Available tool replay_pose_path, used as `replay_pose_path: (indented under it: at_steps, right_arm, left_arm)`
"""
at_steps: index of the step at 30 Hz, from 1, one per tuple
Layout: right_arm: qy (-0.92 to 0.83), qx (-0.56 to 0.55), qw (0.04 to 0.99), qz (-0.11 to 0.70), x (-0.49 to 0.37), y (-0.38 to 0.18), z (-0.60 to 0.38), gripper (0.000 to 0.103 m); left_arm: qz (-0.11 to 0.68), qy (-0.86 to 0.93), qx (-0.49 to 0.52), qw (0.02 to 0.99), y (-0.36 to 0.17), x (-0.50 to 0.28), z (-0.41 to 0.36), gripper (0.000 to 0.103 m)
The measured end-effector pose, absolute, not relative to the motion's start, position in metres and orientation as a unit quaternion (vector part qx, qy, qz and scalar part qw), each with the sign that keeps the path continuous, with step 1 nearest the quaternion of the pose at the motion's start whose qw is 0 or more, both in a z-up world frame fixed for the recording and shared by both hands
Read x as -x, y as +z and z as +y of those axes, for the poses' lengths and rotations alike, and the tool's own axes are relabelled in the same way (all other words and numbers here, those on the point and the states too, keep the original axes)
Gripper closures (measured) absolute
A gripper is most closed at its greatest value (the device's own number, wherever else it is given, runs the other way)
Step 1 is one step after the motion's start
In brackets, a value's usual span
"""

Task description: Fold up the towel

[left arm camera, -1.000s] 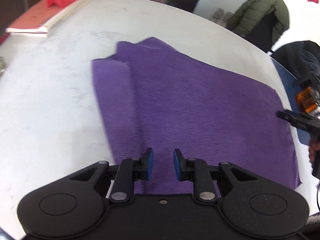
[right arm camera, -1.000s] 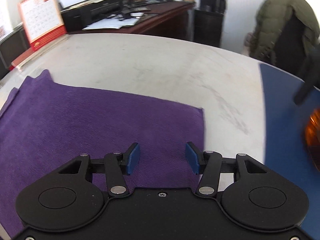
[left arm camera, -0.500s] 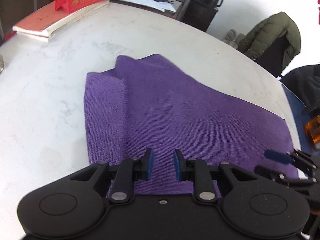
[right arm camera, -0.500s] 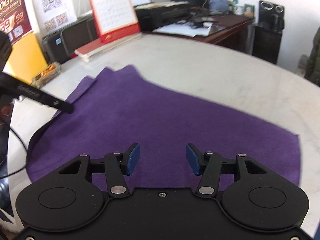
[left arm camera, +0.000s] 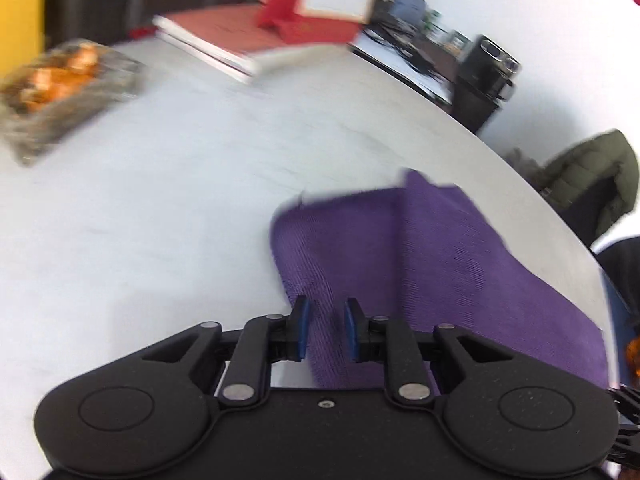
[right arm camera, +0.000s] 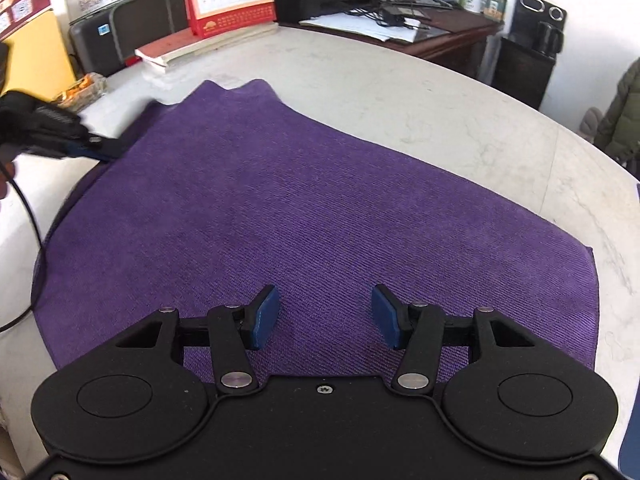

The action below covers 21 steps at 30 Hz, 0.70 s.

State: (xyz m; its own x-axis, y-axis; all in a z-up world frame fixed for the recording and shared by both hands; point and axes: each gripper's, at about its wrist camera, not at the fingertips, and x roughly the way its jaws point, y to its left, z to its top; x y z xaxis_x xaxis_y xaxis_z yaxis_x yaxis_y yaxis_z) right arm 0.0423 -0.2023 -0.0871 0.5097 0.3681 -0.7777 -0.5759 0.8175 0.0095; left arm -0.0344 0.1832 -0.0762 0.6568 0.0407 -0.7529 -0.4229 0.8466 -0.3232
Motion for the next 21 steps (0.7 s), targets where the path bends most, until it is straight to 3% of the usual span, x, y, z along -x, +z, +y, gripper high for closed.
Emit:
replay_pose_path:
  at_steps: [4,9,16,21]
  right_arm:
    - [0.255,0.121,0.861,0.422,-0.046,-0.086,-0.199,0.048]
    - [0.23,0.12,0.863,0.434,-0.048,-0.085,-0.195,0.044]
    - [0.213,0.127,0.863,0.44,-0.048,-0.085,-0.193,0.043]
    - [0.206,0.125,0.865,0.441,-0.048,-0.086,-0.194,0.039]
  left_arm:
    - [0.366,0.148,0.261,0.881,-0.062,0.043,0.208,0.085]
    - [0.348,0.063,0.248,0.902,-0.046,0.001,0.191,0.082]
    - [0.383,0.042,0.219,0.896,-0.074,-0.053,0.176,0.083]
    - [0.381,0.047,0.203,0.901,-0.083,-0.043,0.185,0.09]
